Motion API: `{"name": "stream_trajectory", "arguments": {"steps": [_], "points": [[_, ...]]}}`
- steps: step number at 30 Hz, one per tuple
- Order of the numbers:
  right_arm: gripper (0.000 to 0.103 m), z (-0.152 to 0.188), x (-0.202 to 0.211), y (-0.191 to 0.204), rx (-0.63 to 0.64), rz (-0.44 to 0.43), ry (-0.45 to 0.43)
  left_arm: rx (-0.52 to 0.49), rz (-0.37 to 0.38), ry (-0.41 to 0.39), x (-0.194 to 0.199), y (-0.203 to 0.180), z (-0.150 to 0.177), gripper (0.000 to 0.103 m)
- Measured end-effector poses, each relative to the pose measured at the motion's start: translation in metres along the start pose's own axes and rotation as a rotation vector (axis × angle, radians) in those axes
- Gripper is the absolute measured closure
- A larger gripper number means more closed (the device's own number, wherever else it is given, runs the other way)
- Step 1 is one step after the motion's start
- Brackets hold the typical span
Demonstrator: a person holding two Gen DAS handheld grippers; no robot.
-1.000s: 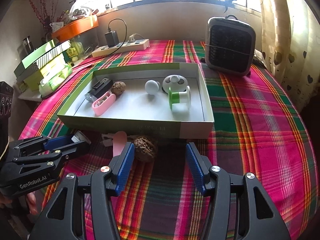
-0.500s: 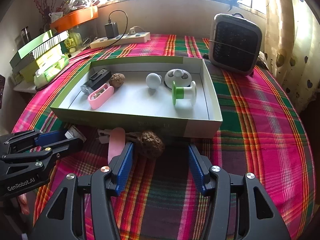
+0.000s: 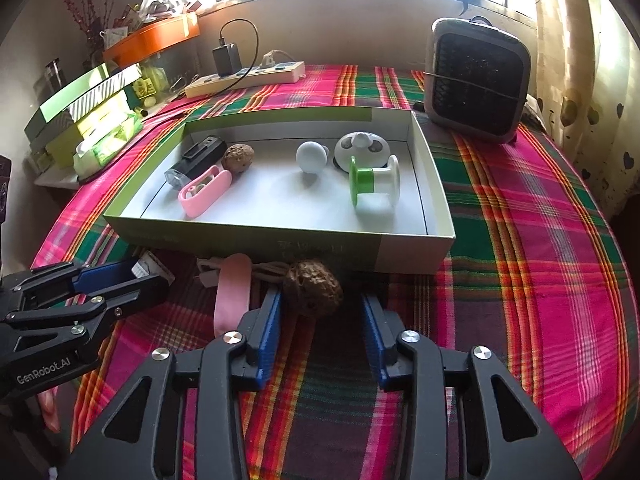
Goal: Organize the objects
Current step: 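Close the right gripper on the walnut while the left closes on the white round container, then lift and carry the walnut and white container over the box with both grippers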
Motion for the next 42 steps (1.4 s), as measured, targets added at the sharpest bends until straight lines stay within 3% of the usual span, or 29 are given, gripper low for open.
{"name": "stream_trajectory", "arguments": {"steps": [4,11,42], "points": [[0.072,0.0004,0.0013,-0.0005,-0.005,-0.014,-0.006,-0.013,-0.014,-0.001,0.0006,-0.0003,-0.0003,0.071],[0.072,0.0012,0.0025,0.0003,-0.006,-0.034,-0.008,-0.012,-0.034,-0.006,0.0011,0.002,0.0002,0.078],[0.072,0.0004,0.0074,0.0011,-0.015,-0.044,-0.022,-0.014,-0.039,-0.015,0.0033,0.0029,0.0011,0.078]]}}
Point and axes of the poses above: each gripper's, at about its wrist camera, not at the fingertips, and x roughly against the way its jaws point, y to its left, z to its underside, the point moved 4 cm from there along -x, roughly the way its jaws point, and after that the axes turned 13 degrees about z, right-handed, at the moved point
